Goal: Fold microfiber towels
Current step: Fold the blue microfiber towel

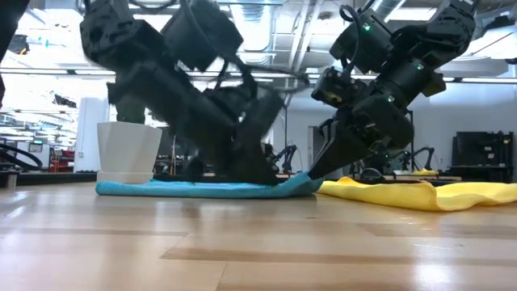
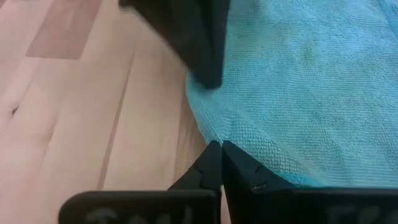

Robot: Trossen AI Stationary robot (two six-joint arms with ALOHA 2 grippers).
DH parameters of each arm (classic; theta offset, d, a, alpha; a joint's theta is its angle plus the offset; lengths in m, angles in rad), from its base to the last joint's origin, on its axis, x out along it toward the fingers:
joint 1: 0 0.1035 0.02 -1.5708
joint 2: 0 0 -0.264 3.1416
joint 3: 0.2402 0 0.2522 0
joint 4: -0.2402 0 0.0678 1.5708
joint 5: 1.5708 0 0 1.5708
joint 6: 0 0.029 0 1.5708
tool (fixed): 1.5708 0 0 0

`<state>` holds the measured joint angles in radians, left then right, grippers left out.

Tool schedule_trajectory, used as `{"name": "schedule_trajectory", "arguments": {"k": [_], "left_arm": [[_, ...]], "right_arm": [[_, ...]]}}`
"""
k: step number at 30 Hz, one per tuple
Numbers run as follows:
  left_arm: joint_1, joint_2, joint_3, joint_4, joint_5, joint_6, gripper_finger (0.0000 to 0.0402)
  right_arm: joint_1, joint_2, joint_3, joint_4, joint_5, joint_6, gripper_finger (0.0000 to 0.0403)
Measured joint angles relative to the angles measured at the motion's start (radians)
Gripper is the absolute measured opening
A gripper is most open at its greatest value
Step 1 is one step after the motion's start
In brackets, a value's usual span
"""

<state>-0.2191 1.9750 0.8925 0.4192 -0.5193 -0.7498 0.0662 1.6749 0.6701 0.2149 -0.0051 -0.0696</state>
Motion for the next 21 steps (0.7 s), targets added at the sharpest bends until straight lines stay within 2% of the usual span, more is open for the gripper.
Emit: {"name": "schedule_trajectory", "arguments": {"k": [5,8,12,17,21], "left_arm": [[0.025,-0.193,0.004,-0.144,0.016,0.125,0.0000],[-0.016,-0.250,0.003,-0.300,-0.023,0.126,0.0000],[-0.097,-0.255,-0.022,-0.432,-0.097,0.005,0.0000],[-0.158,-0.255,-0.118,-0.406,-0.168,-0.177,0.0000],[-0.170,-0.255,-0.179,-0.404,-0.176,-0.280,0.0000]], "right_arm": [[0.000,0.000,0.000,0.002,0.000,-0.006,0.0026],[0.000,0.000,0.000,0.013,0.000,-0.008,0.0023],[0.005,0.000,0.010,0.018,0.001,-0.035,0.0025],[0.025,0.000,0.065,0.021,0.000,-0.114,0.0025],[0.032,0.000,0.101,0.026,0.000,-0.171,0.0022]]}}
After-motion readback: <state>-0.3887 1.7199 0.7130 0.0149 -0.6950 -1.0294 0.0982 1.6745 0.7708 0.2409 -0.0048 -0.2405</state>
